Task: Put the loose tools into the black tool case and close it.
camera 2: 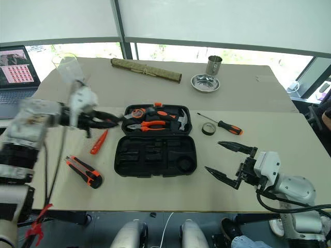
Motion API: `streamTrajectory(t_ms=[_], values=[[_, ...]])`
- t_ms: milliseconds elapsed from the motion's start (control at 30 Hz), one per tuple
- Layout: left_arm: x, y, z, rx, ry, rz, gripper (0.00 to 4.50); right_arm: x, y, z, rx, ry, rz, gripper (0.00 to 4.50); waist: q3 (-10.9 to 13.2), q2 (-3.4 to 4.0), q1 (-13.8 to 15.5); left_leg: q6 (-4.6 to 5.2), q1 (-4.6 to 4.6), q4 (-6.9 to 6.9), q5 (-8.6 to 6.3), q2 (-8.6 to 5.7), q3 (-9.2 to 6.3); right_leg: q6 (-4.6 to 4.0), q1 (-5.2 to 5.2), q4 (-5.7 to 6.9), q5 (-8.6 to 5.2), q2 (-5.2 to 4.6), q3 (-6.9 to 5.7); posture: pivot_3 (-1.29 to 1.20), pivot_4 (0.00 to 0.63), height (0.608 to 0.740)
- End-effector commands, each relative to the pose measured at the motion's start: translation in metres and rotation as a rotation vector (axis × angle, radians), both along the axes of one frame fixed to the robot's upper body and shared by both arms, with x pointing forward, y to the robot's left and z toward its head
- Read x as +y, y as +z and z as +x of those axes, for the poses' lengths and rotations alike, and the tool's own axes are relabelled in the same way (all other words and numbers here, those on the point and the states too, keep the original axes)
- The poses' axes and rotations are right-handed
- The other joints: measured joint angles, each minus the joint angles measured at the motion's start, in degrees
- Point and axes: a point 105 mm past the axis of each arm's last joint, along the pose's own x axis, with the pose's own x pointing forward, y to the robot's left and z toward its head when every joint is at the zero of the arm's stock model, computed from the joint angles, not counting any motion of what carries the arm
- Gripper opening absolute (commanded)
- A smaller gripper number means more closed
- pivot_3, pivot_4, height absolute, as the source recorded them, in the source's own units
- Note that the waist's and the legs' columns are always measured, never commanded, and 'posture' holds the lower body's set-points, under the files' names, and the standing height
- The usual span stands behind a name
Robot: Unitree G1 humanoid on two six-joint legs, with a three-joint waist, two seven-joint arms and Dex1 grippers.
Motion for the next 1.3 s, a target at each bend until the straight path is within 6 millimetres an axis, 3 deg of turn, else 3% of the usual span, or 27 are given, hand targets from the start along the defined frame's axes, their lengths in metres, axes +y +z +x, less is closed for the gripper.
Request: streamTrajectory(t_ms=[33, 233, 500, 733, 967, 1033, 1067, 1200, 1300], values=[[-0.027, -0.011, -0.002, -0.043, -0.047, 0.12, 0.86, -0.005, 0.012, 0.0, -0.042, 0.001, -0.013, 4.5, 0.01, 0.01, -0.56, 0.0, 0.01, 0.0, 0.0, 0.0, -0.01, 0.0, 0.0, 0.01, 0.0, 0.02, 0.03, 0.0, 0.15, 0.74], [-0.049, -0.032, 0.009, -0.073, -0.009, 0.195, 0.86, 0.008, 0.015, 0.003, -0.047, 0.018, 0.016, 4.5, 0.01, 0.05, -1.31, 0.03, 0.01, 0.0, -0.01, 0.01, -0.1, -0.01, -0.01, 0.05, 0.0, 0.08, 0.06, 0.0, 0.15, 0.74], [-0.035, -0.033, 0.014, -0.134, -0.022, 0.277, 0.86, 0.017, 0.015, 0.001, -0.044, 0.021, 0.039, 4.5, 0.0, 0.07, -1.12, 0.03, 0.03, 0.1, -0.01, 0.0, -0.1, 0.02, 0.06, 0.05, 0.01, 0.06, 0.06, 0.0, 0.15, 0.74], [-0.01, -0.033, 0.01, -0.134, -0.012, 0.331, 0.86, 0.019, 0.015, 0.001, -0.043, 0.02, 0.046, 4.5, 0.0, 0.09, -1.43, 0.04, 0.07, 0.09, -0.01, 0.02, -0.1, 0.01, 0.02, 0.13, 0.02, 0.08, 0.09, 0.0, 0.15, 0.74], [-0.013, -0.043, 0.008, -0.1, -0.018, 0.378, 0.86, 0.022, 0.014, 0.0, -0.037, 0.033, 0.05, 4.5, 0.0, 0.09, -0.83, 0.06, -0.01, 0.33, -0.02, 0.01, -0.1, 0.07, 0.1, 0.13, 0.04, 0.07, 0.06, 0.0, 0.15, 0.74], [-0.02, -0.041, 0.003, -0.068, -0.056, 0.342, 1.86, 0.024, 0.015, 0.0, -0.04, 0.037, 0.051, 4.5, 0.0, 0.1, -0.87, 0.06, 0.0, 0.37, -0.03, 0.01, -0.1, 0.08, 0.12, 0.13, 0.05, 0.06, 0.06, 0.0, 0.15, 0.74], [-0.024, -0.038, 0.0, -0.061, -0.076, 0.312, 2.0, 0.024, 0.016, 0.0, -0.04, 0.038, 0.051, 4.5, 0.0, 0.1, -0.89, 0.06, 0.0, 0.38, -0.03, 0.01, -0.09, 0.09, 0.11, 0.13, 0.05, 0.06, 0.07, 0.0, 0.15, 0.74], [-0.03, -0.019, 0.012, -0.189, -0.051, 0.198, 3.39, 0.024, 0.016, 0.0, -0.039, 0.038, 0.05, 4.5, -0.04, 0.22, -0.52, 0.06, -0.02, 0.43, -0.03, 0.0, -0.1, 0.11, 0.12, 0.14, 0.06, 0.04, 0.07, 0.0, 0.15, 0.74], [-0.04, -0.003, 0.014, -0.225, -0.034, 0.032, 3.39, 0.024, 0.014, -0.001, -0.031, 0.035, 0.053, 4.5, -0.03, 0.21, -0.45, 0.06, -0.12, 0.49, -0.03, 0.01, -0.11, 0.13, 0.06, 0.14, 0.09, 0.05, 0.07, 0.0, 0.15, 0.74]])
